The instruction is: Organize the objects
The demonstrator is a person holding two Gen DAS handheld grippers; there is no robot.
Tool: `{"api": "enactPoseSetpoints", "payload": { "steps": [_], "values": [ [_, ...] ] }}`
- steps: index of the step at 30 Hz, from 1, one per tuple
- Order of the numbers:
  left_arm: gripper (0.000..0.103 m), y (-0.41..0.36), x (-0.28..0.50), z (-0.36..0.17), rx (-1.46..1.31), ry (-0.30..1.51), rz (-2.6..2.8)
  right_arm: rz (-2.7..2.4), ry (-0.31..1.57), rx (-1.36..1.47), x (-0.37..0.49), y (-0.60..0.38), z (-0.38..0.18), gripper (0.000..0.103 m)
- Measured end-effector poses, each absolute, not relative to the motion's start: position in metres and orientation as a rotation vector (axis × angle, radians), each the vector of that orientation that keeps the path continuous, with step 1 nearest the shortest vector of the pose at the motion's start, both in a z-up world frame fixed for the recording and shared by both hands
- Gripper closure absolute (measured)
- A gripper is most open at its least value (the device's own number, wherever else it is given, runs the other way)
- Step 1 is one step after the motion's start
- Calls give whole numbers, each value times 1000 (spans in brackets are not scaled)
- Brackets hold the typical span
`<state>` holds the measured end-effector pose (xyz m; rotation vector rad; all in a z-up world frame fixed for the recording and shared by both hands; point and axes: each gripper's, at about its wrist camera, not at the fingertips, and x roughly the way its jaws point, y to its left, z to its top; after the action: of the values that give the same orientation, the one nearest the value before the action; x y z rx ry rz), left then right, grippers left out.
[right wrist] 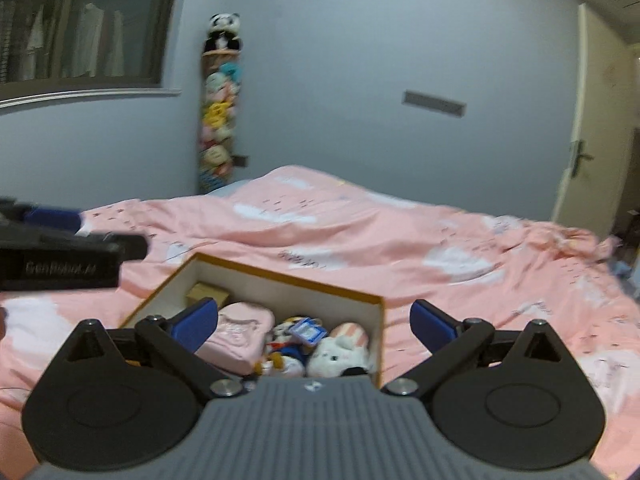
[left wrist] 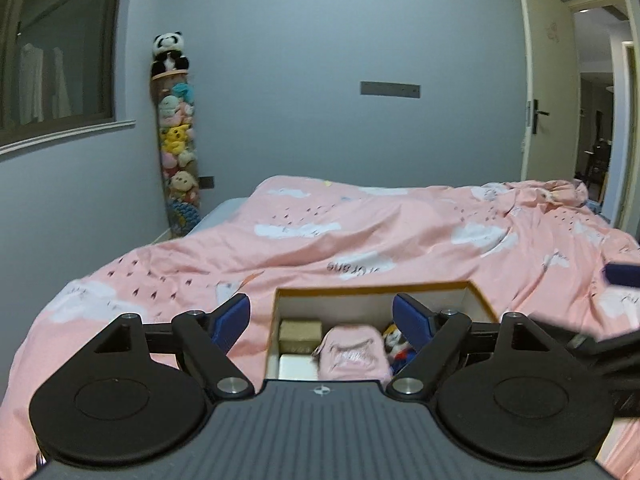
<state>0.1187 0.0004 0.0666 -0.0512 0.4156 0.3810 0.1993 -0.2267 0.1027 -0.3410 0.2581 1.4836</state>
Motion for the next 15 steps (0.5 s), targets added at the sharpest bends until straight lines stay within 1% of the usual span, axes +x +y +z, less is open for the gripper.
{"api": "enactPoseSetpoints", "payload": {
  "steps": [4, 10, 15],
  "values": [
    [8, 3, 112, 47, -75, 445, 398, 1460, 271, -298, 200, -237, 98, 1],
    [8, 3, 101, 34, -83, 489, 409, 1421, 296, -334, 195, -237, 83, 1],
    [8, 1, 103, 23, -84, 543, 403, 1405, 358, -375, 191, -230, 63, 1]
  ]
}}
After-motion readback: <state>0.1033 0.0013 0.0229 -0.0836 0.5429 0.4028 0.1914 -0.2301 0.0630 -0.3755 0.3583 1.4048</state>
